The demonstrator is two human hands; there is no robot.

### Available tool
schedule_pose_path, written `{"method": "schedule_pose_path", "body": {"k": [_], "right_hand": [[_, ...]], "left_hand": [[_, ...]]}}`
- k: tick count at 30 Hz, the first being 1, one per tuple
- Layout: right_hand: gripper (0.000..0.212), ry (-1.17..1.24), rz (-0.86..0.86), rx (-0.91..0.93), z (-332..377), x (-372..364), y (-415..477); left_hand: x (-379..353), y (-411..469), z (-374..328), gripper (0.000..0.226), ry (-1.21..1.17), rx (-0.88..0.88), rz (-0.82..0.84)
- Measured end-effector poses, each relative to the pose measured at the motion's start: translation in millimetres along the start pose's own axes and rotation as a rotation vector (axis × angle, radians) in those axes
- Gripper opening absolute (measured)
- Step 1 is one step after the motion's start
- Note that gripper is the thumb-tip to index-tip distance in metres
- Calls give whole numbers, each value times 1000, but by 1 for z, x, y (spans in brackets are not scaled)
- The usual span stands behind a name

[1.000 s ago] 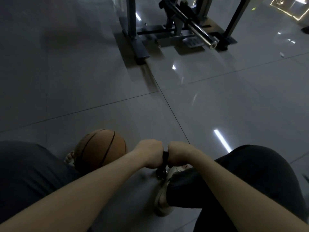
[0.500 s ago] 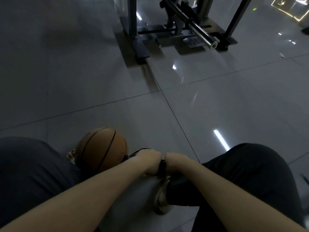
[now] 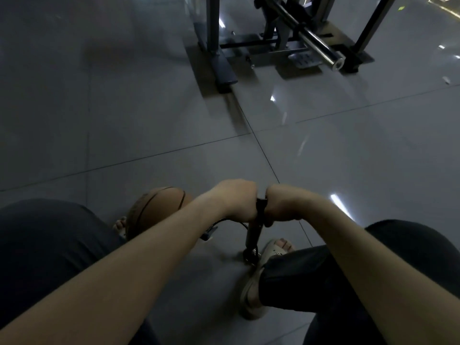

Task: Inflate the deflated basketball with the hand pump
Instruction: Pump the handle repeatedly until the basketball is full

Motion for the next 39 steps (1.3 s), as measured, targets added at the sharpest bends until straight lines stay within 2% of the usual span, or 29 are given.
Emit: {"method": "schedule_pose_path", "body": {"k": [8, 13, 16, 20, 22, 23, 25, 28, 30, 32, 35, 39], "right_hand": [[16, -81, 9, 77, -17, -54, 44], [12, -157, 3, 81, -23, -87, 49], [24, -200, -27, 61, -26, -98, 42], [34, -122, 52, 24, -26, -104, 24], [24, -98, 87, 20, -23, -93, 11], [19, -85, 71, 20, -21, -80, 5], [25, -31, 36, 4, -18, -42, -8], [13, 30, 36, 4, -9, 14, -29], [15, 42, 18, 22, -2, 35, -35], [11, 23, 9, 25, 2, 34, -29], [20, -67, 10, 12, -1, 6, -8], [21, -144, -6, 39, -14, -25, 20]], "left_hand": [[-69, 21, 13, 31, 53, -7, -44], [-105, 17, 15, 16, 66, -31, -51], [-116, 15, 12, 19, 53, -58, 0], [-112, 4, -4, 20, 114, -108, 106], [-92, -1, -10, 20, 134, -113, 130], [-76, -2, -12, 20, 134, -107, 127], [-39, -5, -14, 21, 104, -93, 102], [15, -12, -17, 25, 6, -74, 72], [34, -15, -14, 31, -36, -63, 56], [34, -13, -9, 31, -46, -46, 60], [5, -3, -5, 30, -22, -26, 80], [-34, 14, -3, 29, 64, -42, 10]]}}
Point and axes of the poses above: each hand's wrist, its own y-axis towards the middle knuckle, its own x-axis out of the back of the hand, z = x × y, the point moved 5 cm from there along y, towards the middle knuckle, and after that the axes turned 6 degrees about -z, right-handed, at the moved point
